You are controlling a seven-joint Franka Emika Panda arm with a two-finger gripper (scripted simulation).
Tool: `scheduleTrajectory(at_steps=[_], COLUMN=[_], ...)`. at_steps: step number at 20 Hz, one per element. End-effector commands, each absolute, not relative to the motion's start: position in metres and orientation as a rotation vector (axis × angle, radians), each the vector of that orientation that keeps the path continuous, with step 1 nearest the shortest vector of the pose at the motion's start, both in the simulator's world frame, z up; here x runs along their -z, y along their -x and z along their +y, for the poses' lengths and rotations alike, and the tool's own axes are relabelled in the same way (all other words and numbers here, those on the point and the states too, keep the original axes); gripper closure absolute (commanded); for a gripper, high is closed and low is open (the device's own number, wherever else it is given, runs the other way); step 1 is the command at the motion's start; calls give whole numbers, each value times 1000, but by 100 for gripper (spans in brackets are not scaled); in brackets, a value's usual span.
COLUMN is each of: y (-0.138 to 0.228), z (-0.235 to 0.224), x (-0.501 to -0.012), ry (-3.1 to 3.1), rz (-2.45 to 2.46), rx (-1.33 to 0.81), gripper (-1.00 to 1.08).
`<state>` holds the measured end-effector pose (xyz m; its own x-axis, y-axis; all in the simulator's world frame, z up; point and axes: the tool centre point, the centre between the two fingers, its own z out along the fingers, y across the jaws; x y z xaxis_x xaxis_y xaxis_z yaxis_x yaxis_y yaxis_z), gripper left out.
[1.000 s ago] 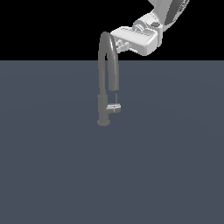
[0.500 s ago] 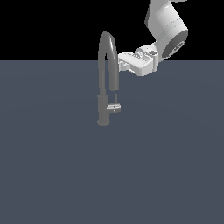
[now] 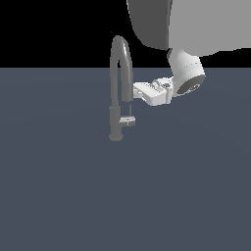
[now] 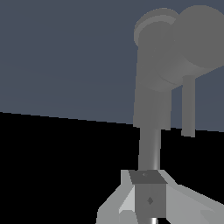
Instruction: Turn on the faucet by rotating a designated handle.
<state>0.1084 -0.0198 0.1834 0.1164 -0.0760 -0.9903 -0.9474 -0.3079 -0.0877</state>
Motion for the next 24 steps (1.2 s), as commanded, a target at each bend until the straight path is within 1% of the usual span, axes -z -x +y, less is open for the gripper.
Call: scheduleTrajectory(at_steps=[1,10,24], y=[-111,-114,-106], z=[-18,-13,-15], x=[-169,-138,-140], ry=[1495,1378,1375], rz=[1055,1092,1094], rx=[-1328,-1373,-1374], gripper=[108,108,108])
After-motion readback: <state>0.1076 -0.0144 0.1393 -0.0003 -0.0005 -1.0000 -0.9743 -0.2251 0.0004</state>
